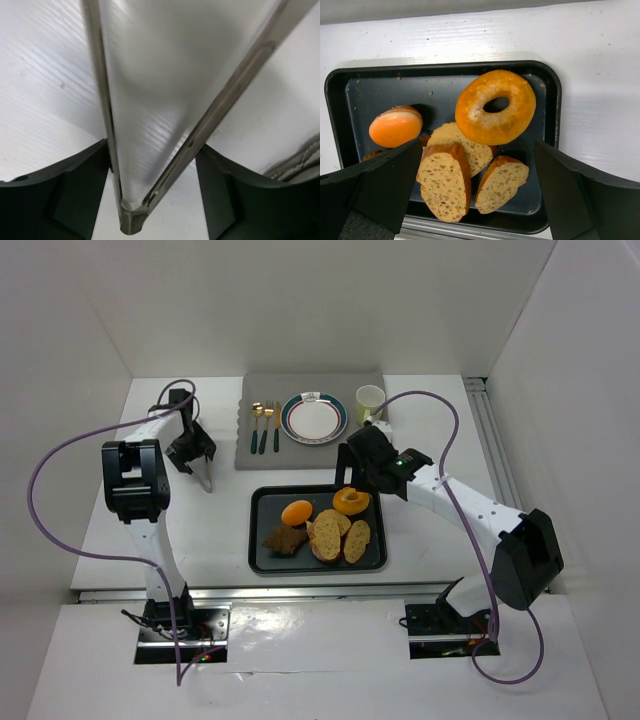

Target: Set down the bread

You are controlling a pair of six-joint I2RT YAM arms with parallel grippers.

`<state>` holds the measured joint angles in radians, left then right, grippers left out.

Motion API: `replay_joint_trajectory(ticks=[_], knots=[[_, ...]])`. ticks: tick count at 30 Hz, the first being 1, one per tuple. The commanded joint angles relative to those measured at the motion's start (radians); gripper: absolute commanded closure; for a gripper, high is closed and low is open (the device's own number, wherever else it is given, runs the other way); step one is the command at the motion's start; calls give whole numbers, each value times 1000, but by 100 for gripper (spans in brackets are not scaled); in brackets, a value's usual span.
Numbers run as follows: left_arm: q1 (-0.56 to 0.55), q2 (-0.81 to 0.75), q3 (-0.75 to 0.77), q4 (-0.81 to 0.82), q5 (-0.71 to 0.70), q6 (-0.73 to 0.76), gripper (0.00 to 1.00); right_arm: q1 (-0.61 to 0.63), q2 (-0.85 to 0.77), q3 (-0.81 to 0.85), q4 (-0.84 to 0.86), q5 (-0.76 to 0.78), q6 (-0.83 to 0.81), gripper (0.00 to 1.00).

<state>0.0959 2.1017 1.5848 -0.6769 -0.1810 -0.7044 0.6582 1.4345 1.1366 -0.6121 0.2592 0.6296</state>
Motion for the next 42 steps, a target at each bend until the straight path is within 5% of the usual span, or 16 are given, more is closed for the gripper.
replay_joint_trajectory(ticks=[1, 6, 10, 15, 18, 30, 37, 42], knots=[[25, 40, 30, 4, 11, 34, 21, -6, 6, 28, 41, -23, -13, 1], [48, -15, 29, 13, 2, 66, 57, -6, 6, 38, 51, -34, 7, 1], [48, -144, 18, 22, -8, 107, 77, -6, -5, 48, 51, -5, -5, 1], [2, -330, -11, -3, -23, 143, 77, -15, -5, 106, 63, 31, -67, 1], [-54, -436, -28, 7, 116, 224, 75, -25, 27, 176, 40, 63, -111, 1], [-530, -681, -186, -154, 278, 329, 67, -118, 4, 253, -5, 133, -176, 1], [-616, -764, -154, -250, 278, 329, 42, -190, -77, 201, 6, 101, -176, 1], [-694, -773, -143, -288, 313, 329, 40, -210, -77, 201, -5, 112, -165, 1]])
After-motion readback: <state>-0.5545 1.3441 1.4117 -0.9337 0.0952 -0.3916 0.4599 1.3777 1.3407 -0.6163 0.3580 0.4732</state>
